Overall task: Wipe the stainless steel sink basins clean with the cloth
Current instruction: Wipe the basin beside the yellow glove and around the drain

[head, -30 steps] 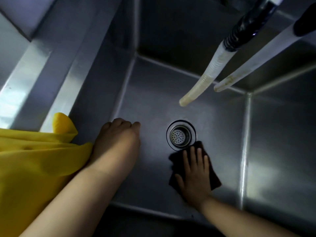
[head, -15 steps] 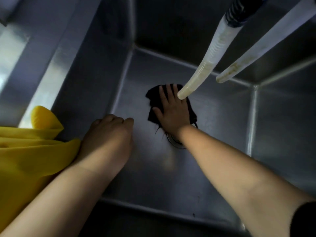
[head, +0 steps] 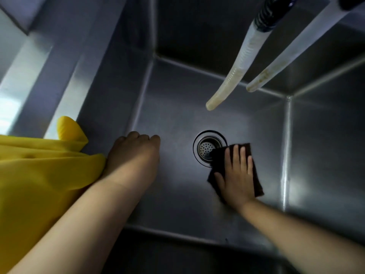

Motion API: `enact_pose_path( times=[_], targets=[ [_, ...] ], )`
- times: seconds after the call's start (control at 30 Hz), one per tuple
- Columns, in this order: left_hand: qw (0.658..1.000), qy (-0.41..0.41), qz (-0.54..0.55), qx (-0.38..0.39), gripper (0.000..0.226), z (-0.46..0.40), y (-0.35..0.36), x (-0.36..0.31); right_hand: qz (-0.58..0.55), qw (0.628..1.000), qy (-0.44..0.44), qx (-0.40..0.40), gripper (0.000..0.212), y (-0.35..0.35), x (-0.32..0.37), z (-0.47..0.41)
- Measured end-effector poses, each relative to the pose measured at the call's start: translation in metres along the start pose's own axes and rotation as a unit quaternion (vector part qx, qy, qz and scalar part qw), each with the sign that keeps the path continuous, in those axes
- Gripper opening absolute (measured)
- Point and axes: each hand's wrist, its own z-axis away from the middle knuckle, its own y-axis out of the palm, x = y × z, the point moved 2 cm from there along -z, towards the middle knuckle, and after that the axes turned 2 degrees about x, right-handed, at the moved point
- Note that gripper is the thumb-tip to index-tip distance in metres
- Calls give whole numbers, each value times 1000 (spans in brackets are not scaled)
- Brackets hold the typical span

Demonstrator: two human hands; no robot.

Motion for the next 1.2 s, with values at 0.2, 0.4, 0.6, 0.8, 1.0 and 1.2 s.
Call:
enact_pose_path(
  times=[0.2, 0.4, 0.6, 0.8, 1.0, 1.2],
  targets=[
    [1000, -2, 5, 17, 11, -1, -3, 0, -13, 986, -167, 10, 77, 8, 81, 27],
    [998, -29, 18, 57, 29, -2, -3, 1, 20, 937, -346, 39, 72, 14, 126, 37],
    [988, -22, 38, 149, 52, 0, 8, -10, 65, 885, -460, 42, 69, 19, 34, 66],
    [986, -2, 58, 156, 70, 7, 13, -23, 89, 940, -327, 45, 81, 8, -67, 20],
    [987, -1, 33, 159, 66, 6, 21, -15, 72, 993, -79, 42, 80, 0, -102, -5],
    [990, -6, 63, 126, 66, 4, 19, -11, 44, 978, -201, 43, 89, 20, -37, 57]
  ],
)
